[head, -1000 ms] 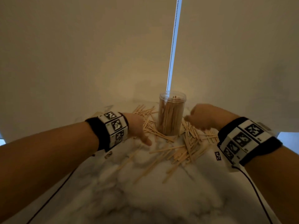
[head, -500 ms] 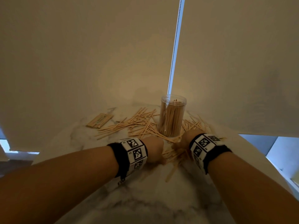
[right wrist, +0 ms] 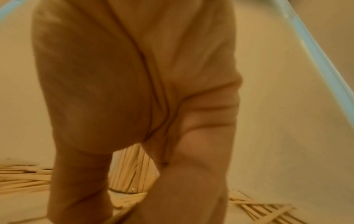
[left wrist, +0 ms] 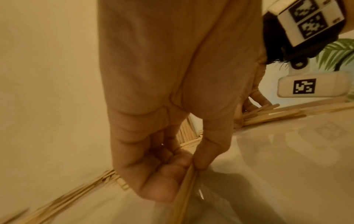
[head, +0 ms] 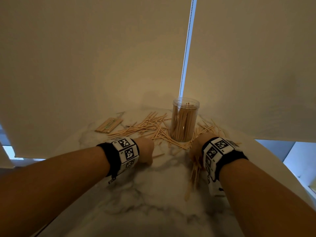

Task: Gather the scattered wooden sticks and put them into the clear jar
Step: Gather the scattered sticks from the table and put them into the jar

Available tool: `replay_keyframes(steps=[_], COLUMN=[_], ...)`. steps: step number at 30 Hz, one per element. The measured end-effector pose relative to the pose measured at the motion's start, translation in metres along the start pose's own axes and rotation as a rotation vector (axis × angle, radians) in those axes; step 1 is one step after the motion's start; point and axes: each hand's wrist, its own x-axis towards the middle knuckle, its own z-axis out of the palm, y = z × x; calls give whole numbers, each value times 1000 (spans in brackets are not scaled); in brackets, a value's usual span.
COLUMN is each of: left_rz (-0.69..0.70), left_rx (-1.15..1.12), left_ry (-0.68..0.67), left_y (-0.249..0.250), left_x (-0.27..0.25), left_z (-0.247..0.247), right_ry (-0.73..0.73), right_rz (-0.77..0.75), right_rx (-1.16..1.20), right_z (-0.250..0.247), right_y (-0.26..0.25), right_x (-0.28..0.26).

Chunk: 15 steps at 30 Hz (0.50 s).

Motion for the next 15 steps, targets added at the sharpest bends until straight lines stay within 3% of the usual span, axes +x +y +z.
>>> replay_keyframes(steps=[2, 6, 9, 15], left_rz=[26, 34, 41, 24], left_rx=[-12, -10, -38, -98], left_ry=[24, 47, 56, 41], left_y=[2, 8, 9, 2], left_x=[1, -5, -8, -9], left_z=[3, 6, 6, 6], right_ry=[85, 69, 142, 55], right_rz=[2, -34, -24, -83], right_rx=[-29, -30, 10, -56], right_z=[2, 4, 8, 9], right_y=[-1, -3, -6, -12], right_x=[-4, -9, -13, -24])
